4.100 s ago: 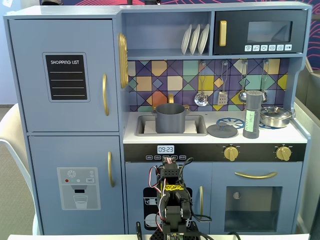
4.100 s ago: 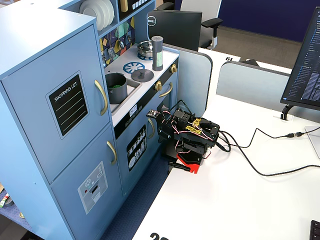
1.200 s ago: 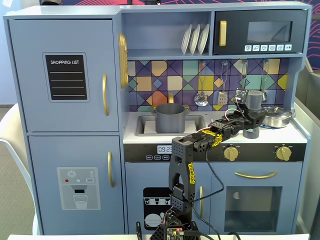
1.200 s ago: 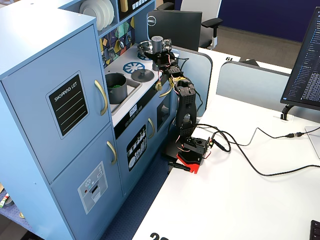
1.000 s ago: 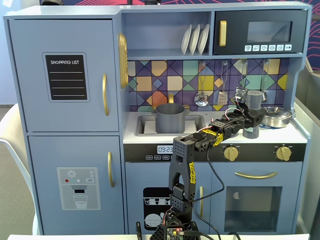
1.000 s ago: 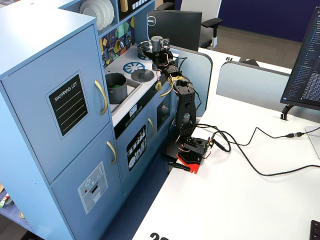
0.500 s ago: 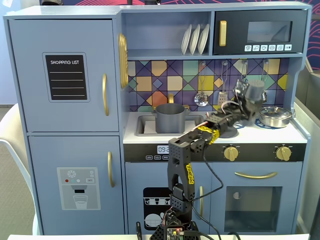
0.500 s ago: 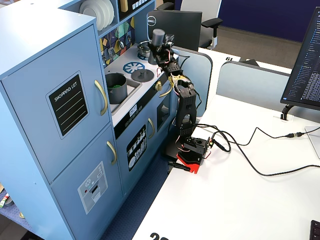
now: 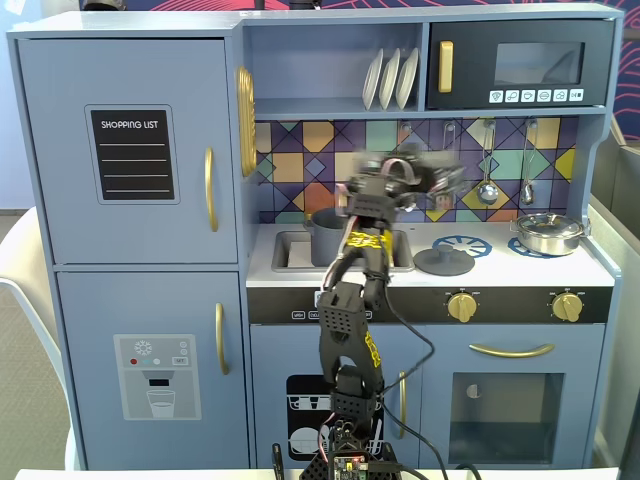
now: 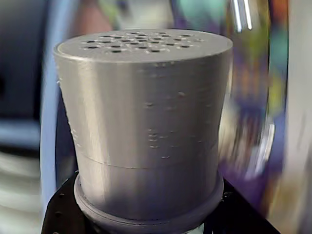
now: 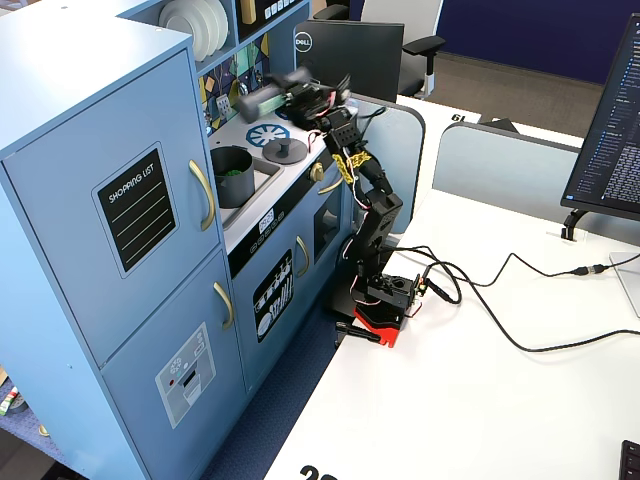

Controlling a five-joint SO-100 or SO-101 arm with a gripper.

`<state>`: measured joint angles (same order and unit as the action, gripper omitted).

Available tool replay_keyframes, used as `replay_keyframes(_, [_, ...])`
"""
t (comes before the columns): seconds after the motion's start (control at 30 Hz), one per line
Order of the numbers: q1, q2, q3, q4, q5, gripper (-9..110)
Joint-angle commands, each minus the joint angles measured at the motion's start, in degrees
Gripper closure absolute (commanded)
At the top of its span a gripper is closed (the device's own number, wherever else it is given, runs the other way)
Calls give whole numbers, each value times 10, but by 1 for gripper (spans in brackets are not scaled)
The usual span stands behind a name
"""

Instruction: Put salt in the gray recipient

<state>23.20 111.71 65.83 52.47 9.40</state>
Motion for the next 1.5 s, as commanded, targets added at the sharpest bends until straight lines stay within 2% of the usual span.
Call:
replay_keyframes(0.0, [-109, 29, -55, 38, 181, 102])
replay_keyframes(0.17, [-209, 18, -38, 38, 314, 101])
replay_keyframes(0.37, [-265, 11, -2, -77, 402, 101])
replay_keyframes(0.53, [-279, -16, -11, -148, 425, 101])
replay_keyframes(0.63, [-276, -39, -39, -120, 434, 101])
replay_keyframes(0.83, [-251, -100, -132, 57, 492, 101])
replay_keyframes(0.97, [-257, -104, -130, 49, 496, 101])
replay_keyframes(1.17, [-285, -91, -98, -126, 464, 101])
replay_keyframes(1.23, [-291, -93, -102, -151, 463, 101])
replay_keyframes(1.33, [-282, -95, -106, -123, 475, 101])
replay_keyframes(1.47, [-261, -104, -137, 18, 513, 101])
